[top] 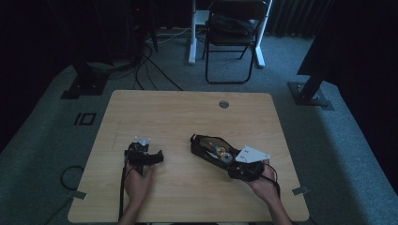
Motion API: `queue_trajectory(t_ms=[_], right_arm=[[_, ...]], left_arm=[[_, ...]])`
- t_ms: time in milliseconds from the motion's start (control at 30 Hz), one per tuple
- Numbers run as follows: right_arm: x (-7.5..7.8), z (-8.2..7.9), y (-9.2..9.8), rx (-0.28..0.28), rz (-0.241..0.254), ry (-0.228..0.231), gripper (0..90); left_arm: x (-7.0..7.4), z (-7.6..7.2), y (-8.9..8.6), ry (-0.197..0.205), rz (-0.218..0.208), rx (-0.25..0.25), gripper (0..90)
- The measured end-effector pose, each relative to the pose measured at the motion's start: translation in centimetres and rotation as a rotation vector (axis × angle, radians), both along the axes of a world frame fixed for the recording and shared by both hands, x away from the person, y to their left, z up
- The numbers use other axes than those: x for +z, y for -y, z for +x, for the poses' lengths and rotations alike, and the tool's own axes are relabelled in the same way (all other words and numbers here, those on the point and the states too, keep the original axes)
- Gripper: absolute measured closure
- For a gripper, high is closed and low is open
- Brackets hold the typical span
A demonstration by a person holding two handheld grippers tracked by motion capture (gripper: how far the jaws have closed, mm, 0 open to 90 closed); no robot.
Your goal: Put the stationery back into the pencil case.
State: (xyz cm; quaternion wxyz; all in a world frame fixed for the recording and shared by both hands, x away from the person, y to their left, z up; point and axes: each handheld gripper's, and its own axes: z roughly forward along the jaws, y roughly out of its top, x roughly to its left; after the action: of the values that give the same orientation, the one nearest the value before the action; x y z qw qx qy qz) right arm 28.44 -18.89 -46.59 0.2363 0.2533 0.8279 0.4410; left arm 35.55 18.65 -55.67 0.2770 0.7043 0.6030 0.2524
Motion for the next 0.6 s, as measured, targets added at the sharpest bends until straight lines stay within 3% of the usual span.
queue_trajectory(t_ms=[600], right_arm=[[-0.4, 1.5, 0.7, -0.031, 0.010, -0.019, 41.5]], left_arm=[[0.0, 0.0, 0.0, 0.000, 0.000, 0.000, 2.2]])
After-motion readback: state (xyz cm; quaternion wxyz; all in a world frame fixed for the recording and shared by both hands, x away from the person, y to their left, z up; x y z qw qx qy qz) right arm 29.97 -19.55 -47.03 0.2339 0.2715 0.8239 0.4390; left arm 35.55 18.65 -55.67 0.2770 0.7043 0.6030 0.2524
